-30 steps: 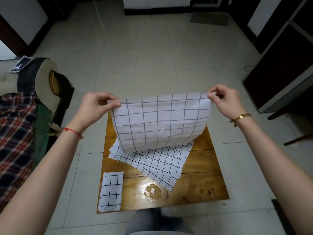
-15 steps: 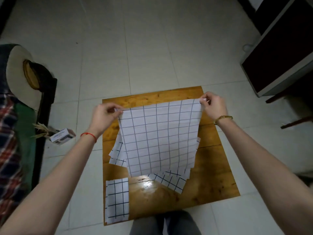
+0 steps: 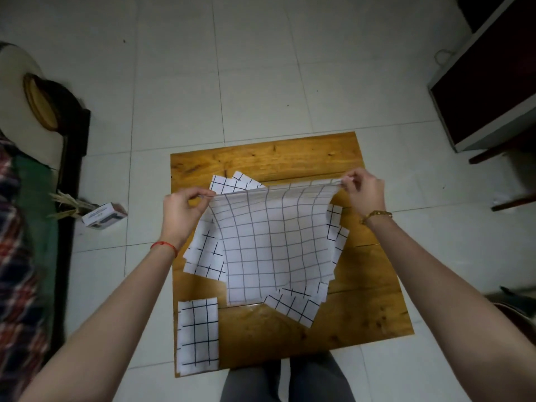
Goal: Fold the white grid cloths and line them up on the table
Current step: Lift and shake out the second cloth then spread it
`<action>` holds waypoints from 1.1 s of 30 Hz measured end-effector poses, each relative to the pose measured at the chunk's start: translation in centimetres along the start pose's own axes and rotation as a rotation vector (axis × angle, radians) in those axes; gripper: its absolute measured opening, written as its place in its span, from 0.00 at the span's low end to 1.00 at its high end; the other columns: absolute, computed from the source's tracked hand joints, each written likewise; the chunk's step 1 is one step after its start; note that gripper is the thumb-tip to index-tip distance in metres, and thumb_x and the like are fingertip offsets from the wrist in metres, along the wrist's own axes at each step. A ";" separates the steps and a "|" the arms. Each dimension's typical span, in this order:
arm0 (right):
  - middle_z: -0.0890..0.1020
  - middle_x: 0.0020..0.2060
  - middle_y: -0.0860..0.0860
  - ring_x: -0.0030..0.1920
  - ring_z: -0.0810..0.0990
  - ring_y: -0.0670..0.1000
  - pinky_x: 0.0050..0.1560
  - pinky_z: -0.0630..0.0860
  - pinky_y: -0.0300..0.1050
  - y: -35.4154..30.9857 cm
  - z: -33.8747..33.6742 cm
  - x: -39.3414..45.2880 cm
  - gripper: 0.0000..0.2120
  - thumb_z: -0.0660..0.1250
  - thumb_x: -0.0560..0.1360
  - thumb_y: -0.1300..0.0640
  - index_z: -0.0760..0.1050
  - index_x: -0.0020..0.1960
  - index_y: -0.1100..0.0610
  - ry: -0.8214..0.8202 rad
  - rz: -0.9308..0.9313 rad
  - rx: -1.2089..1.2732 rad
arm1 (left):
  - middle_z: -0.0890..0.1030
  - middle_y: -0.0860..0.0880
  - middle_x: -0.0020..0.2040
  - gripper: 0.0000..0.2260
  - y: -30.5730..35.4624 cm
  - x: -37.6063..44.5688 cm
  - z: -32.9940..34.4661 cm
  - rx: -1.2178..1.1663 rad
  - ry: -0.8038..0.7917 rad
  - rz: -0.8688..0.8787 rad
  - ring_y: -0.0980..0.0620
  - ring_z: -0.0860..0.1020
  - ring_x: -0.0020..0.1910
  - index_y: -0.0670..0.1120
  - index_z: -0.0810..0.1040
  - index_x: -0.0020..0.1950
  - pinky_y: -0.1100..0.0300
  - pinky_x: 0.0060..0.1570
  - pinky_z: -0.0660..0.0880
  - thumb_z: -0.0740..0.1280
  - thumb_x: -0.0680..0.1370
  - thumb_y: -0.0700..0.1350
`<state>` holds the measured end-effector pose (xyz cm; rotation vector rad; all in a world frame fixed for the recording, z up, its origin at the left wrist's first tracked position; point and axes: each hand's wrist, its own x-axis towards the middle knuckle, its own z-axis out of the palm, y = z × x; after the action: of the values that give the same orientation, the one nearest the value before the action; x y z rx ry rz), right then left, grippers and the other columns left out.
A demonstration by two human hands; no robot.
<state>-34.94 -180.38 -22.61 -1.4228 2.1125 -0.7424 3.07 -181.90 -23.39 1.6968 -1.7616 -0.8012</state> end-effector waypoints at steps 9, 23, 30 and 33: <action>0.82 0.38 0.51 0.41 0.81 0.52 0.46 0.78 0.47 2.7 0.9 -1.7 0.05 0.64 0.76 0.58 0.77 0.44 0.56 -0.064 0.007 -0.049 | 0.84 0.52 0.47 0.04 -1.1 -2.9 1.6 0.057 -0.004 0.015 0.55 0.81 0.48 0.48 0.85 0.48 0.63 0.52 0.76 0.71 0.76 0.42; 0.82 0.40 0.49 0.42 0.80 0.47 0.40 0.74 0.34 9.5 3.7 -6.9 0.05 0.64 0.75 0.61 0.78 0.46 0.54 -0.372 0.021 -0.098 | 0.83 0.56 0.47 0.12 -5.7 -11.3 6.5 0.161 -0.184 -0.156 0.53 0.80 0.52 0.54 0.83 0.42 0.56 0.56 0.76 0.72 0.72 0.35; 0.81 0.38 0.51 0.39 0.78 0.50 0.33 0.68 0.31 12.2 5.8 -9.1 0.04 0.64 0.74 0.60 0.76 0.42 0.58 -0.524 0.008 -0.236 | 0.82 0.49 0.50 0.10 -8.3 -13.7 9.9 0.149 -0.277 -0.272 0.52 0.77 0.53 0.48 0.85 0.40 0.59 0.56 0.71 0.72 0.70 0.32; 0.80 0.37 0.51 0.40 0.79 0.51 0.37 0.75 0.39 13.6 7.2 -9.4 0.05 0.64 0.74 0.58 0.73 0.39 0.54 -0.543 0.014 -0.259 | 0.82 0.50 0.48 0.11 -9.4 -14.7 10.8 0.132 -0.313 -0.327 0.50 0.78 0.51 0.49 0.83 0.39 0.58 0.53 0.74 0.72 0.71 0.33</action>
<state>-36.16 -168.53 -36.22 -1.5242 1.8224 -0.0508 1.85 -166.97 -37.40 2.0738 -1.7923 -1.1695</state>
